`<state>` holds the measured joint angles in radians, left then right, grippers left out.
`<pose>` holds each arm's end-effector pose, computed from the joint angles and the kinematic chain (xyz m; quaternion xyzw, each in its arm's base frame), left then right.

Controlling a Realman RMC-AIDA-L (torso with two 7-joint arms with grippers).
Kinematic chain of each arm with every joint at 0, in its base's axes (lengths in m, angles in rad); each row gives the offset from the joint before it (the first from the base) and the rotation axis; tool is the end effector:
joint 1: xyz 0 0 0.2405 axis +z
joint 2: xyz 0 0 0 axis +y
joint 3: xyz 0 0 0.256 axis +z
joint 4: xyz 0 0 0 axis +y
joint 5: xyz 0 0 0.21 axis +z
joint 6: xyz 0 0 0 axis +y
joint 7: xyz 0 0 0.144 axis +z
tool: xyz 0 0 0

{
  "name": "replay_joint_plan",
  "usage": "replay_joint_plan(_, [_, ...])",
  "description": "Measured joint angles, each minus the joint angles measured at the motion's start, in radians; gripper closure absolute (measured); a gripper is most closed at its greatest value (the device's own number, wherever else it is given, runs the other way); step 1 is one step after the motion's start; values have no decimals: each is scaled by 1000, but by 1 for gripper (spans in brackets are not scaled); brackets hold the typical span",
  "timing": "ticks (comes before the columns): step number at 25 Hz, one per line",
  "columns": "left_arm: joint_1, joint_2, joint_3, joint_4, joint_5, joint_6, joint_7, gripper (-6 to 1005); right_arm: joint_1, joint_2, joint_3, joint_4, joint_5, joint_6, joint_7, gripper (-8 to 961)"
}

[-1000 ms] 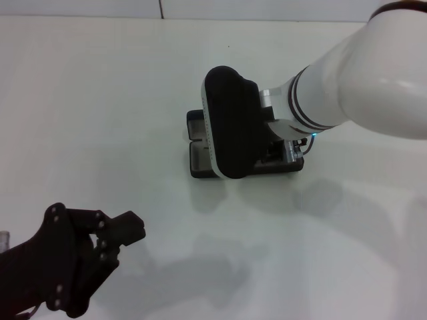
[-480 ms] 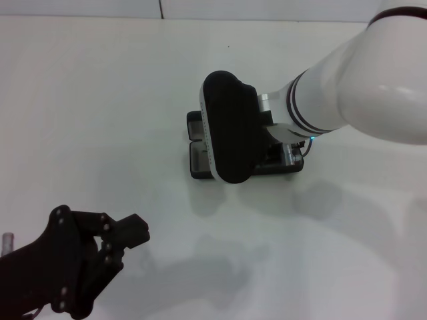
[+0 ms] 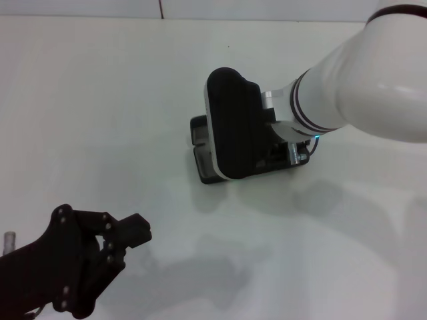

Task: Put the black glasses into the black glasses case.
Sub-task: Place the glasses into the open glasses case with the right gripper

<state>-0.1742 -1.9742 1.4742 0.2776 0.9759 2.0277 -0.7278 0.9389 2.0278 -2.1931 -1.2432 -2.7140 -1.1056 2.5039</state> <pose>-0.2837 0.1714 0.0043 -0.8401 -0.0900 -0.5223 0.1159 0.0756 0.3564 -0.1156 -0.9180 -0.1920 -0.2857 0.1972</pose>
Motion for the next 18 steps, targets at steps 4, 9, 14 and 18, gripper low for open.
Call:
replay_joint_plan(4, [-4,-1,0,0,0,0,-3,951,-6,0,1,-4,-10,-2,0,830])
replay_joint_plan(9, [-5,-2,0,0,0,0,-5,951,-14,0,1,-11,-12,-3,1,803])
replay_joint_plan(14, [-8,-4,-2,-8,0,0,-3,950,-48,0,6,-63,-12,-15,1,800])
replay_joint_plan(18, [-11,-4,-4,-9,-1,0,-5,950,-76,0,10,-100,-13,-35,1,798])
